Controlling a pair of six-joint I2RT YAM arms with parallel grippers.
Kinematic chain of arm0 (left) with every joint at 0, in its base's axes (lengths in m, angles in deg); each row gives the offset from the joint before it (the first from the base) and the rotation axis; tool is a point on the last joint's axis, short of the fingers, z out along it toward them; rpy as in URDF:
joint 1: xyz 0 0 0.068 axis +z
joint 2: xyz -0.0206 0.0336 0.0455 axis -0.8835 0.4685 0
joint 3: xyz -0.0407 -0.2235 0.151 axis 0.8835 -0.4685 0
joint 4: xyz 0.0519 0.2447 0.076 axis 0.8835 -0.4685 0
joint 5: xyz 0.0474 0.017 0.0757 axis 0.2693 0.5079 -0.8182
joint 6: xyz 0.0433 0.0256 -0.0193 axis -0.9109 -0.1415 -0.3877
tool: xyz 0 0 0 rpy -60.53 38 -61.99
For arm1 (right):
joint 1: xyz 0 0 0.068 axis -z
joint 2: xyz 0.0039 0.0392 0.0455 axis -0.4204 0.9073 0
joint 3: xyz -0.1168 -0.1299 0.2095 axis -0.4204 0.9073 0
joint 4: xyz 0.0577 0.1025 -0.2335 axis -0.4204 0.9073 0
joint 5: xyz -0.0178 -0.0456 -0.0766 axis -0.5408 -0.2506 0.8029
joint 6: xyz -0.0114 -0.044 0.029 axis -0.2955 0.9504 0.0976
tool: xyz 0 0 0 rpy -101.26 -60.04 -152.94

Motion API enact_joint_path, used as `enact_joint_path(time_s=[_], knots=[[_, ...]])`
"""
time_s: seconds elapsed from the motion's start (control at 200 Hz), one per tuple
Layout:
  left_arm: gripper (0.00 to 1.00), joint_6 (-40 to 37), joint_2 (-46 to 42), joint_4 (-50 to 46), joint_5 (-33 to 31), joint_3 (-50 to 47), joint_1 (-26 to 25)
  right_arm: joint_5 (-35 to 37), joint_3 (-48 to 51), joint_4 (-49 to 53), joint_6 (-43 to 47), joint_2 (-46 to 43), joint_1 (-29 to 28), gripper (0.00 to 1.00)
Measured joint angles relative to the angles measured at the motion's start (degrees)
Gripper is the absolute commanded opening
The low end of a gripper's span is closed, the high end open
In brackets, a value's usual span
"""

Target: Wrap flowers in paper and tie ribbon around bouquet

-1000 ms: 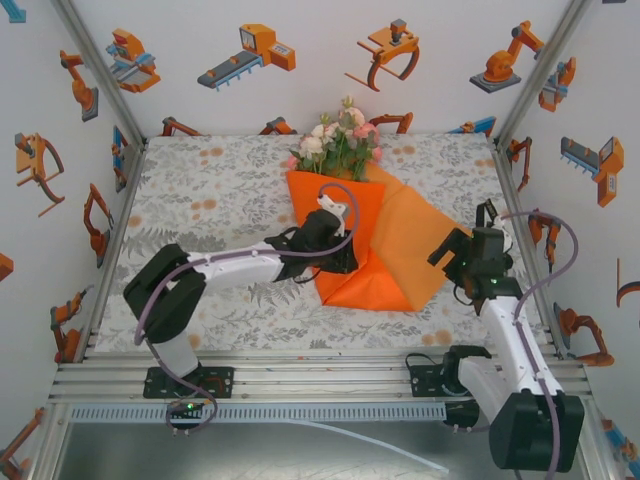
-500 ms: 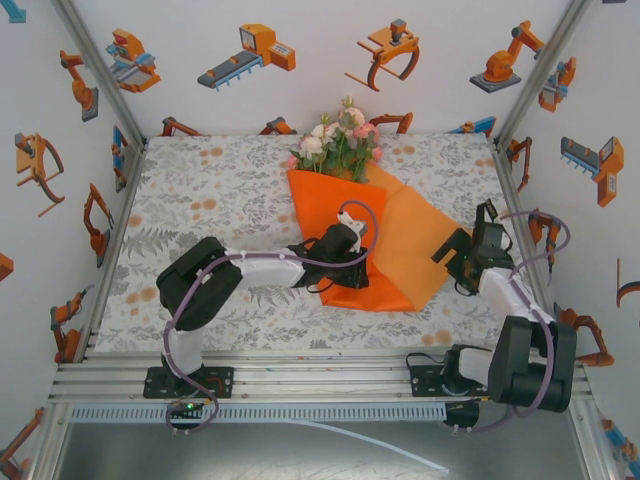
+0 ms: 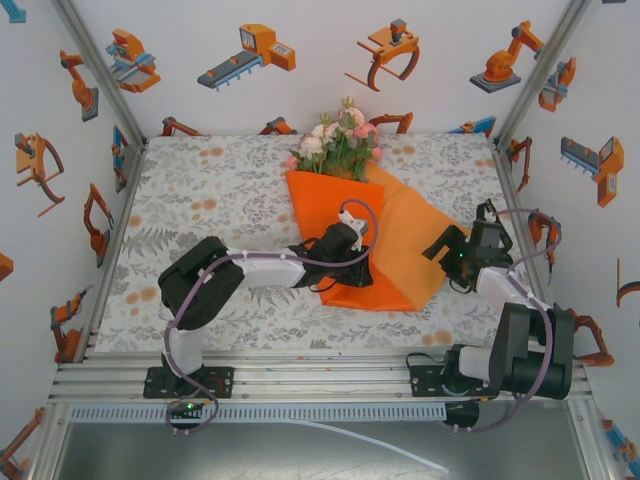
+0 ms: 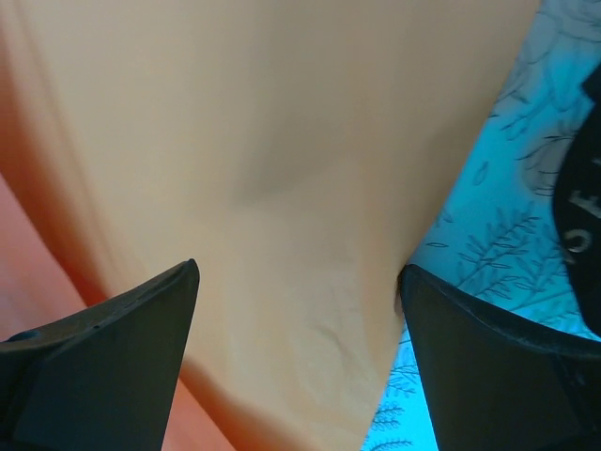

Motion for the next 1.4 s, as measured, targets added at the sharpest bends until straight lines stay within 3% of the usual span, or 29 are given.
enact_joint_path(time_s=[0.15, 0.516, 0.861, 1.126, 1.257, 1.402], knots=[[0.35, 0.83, 0.04, 0.96, 0.61, -0.59, 0.5, -3.87, 2.75, -0.33, -1.92, -3.65, 0.0, 0.78], [0.35, 1.27, 0.39, 1.6, 0.76, -0.76, 0.59, -8.96, 11.91, 2.8, -6.82, -22.03, -0.02, 0.82], [0.35, 1.64, 0.79, 1.73, 1.07, -0.76, 0.59, -8.5, 13.07, 6.51, -6.6, -22.53, -0.02, 0.81], [0.35, 1.66, 0.98, 1.95, 1.16, -0.76, 0.59, -2.25, 12.87, 20.63, -6.82, -33.38, -0.02, 0.82], [0.35, 1.68, 1.36, 1.97, 1.51, -0.76, 0.59, -3.74, 13.35, 18.82, -7.72, -31.26, -0.07, 0.81], [0.35, 1.84, 1.42, 2.1, 1.64, -0.76, 0.59, -8.04, 12.87, 9.03, -9.97, -22.64, -0.79, 0.82]])
